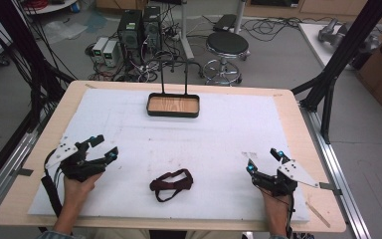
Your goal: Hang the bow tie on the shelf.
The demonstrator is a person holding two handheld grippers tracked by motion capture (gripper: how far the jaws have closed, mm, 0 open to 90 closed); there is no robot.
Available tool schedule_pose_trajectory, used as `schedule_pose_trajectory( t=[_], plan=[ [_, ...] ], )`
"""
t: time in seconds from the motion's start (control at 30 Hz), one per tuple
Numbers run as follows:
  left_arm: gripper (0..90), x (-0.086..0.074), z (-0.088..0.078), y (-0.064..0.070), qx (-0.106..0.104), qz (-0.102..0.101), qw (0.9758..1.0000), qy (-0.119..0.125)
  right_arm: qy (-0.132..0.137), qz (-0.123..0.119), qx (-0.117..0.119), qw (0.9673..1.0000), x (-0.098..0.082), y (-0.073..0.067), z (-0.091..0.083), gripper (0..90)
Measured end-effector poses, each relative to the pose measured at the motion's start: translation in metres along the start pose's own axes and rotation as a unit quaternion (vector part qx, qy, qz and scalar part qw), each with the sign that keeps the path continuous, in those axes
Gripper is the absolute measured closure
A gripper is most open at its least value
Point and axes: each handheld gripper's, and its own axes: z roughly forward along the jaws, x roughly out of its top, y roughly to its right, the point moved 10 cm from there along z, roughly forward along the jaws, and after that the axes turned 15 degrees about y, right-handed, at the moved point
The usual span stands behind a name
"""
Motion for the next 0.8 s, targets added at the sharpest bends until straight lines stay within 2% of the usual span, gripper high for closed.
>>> schedule_pose_trajectory(
  t=[0.03, 0.07, 0.1, 0.13, 0.17, 0.2, 0.23, 0.27, 0.3, 0.33, 0.37, 0.43, 0.5, 0.53, 0.57, 0.6, 0.63, 0.67, 0.7, 0.73, 0.8],
  plan=[
    [24.5, 0.0, 0.0, 0.0, 0.0, 0.0, 1.0, 0.0, 0.0, 0.001, 0.0, 1.0, 0.0, 0.0, 0.0, 10.5],
    [24.5, -0.001, 0.004, 0.01, -0.022, -0.001, 0.9997, -0.004, 0.0, 0.001, 0.0, 1.0, 0.0, 0.0, 0.0, 10.5],
    [24.7, -0.003, 0.009, 0.023, -0.053, -0.007, 0.9985, -0.008, 0.0, 0.001, 0.0, 1.0, 0.0, 0.0, 0.0, 10.5],
    [25.2, -0.004, 0.011, 0.031, -0.073, -0.013, 0.9972, -0.012, 0.0, 0.001, 0.0, 1.0, 0.0, 0.0, 0.0, 10.5],
    [26.1, -0.007, 0.013, 0.041, -0.098, -0.022, 0.9948, -0.018, 0.0, 0.0, 0.0, 1.0, 0.0, 0.0, 0.0, 10.5],
    [26.9, -0.009, 0.015, 0.046, -0.109, -0.023, 0.9935, -0.022, 0.0, 0.001, 0.001, 1.0, 0.0, 0.0, 0.0, 10.5],
    [27.0, -0.009, 0.015, 0.046, -0.109, -0.023, 0.9935, -0.022, 0.0, 0.001, 0.001, 1.0, 0.0, 0.0, 0.0, 10.5],
    [27.3, -0.014, 0.019, 0.057, -0.13, -0.023, 0.9906, -0.037, 0.0, 0.001, 0.001, 1.0, 0.0, 0.0, 0.0, 10.5],
    [27.3, -0.014, 0.019, 0.057, -0.13, -0.023, 0.9906, -0.037, 0.0, 0.001, 0.001, 1.0, 0.0, 0.0, 0.0, 10.5],
    [27.6, -0.018, 0.022, 0.068, -0.155, -0.029, 0.9864, -0.048, 0.0, 0.0, 0.001, 1.0, 0.0, 0.0, 0.0, 10.5],
    [28.5, -0.018, 0.022, 0.068, -0.155, -0.029, 0.9864, -0.048, 0.0, 0.0, 0.001, 1.0, 0.0, 0.0, 0.0, 10.5],
    [29.4, -0.021, 0.024, 0.078, -0.177, -0.031, 0.9823, -0.052, 0.0, 0.0, 0.001, 1.0, 0.0, 0.0, 0.0, 10.5],
    [32.9, -0.024, 0.025, 0.092, -0.21, -0.025, 0.9759, -0.052, 0.0, -0.001, 0.001, 1.0, 0.0, 0.0, 0.0, 10.5],
    [33.9, -0.024, 0.025, 0.092, -0.21, -0.025, 0.9759, -0.052, 0.0, -0.001, 0.001, 1.0, 0.0, 0.0, 0.0, 10.5],
    [34.3, -0.028, 0.027, 0.098, -0.218, -0.02, 0.9739, -0.06, 0.0, 0.001, 0.001, 1.0, 0.0, 0.0, 0.0, 10.6],
    [34.4, -0.028, 0.027, 0.098, -0.218, -0.02, 0.9739, -0.06, 0.001, 0.001, 0.001, 1.0, 0.0, 0.0, 0.0, 10.5],
    [35.0, -0.031, 0.028, 0.101, -0.226, -0.023, 0.9716, -0.066, 0.001, 0.003, -0.001, 1.0, 0.0, 0.0, 0.0, 10.5],
    [36.2, -0.035, 0.029, 0.107, -0.239, -0.027, 0.9676, -0.075, 0.001, 0.003, 0.0, 1.0, 0.0, 0.001, 0.0, 10.5],
    [37.6, -0.038, 0.03, 0.109, -0.246, -0.025, 0.9654, -0.083, 0.001, 0.002, 0.0, 1.0, 0.0, 0.001, 0.0, 10.5],
    [38.4, -0.038, 0.03, 0.109, -0.246, -0.025, 0.9654, -0.083, 0.001, 0.002, 0.0, 1.0, 0.0, 0.001, 0.0, 10.5],
    [39.8, -0.047, 0.031, 0.117, -0.258, -0.02, 0.9603, -0.104, 0.001, 0.004, 0.0, 1.0, 0.0, 0.0, 0.0, 10.5]
  ],
)
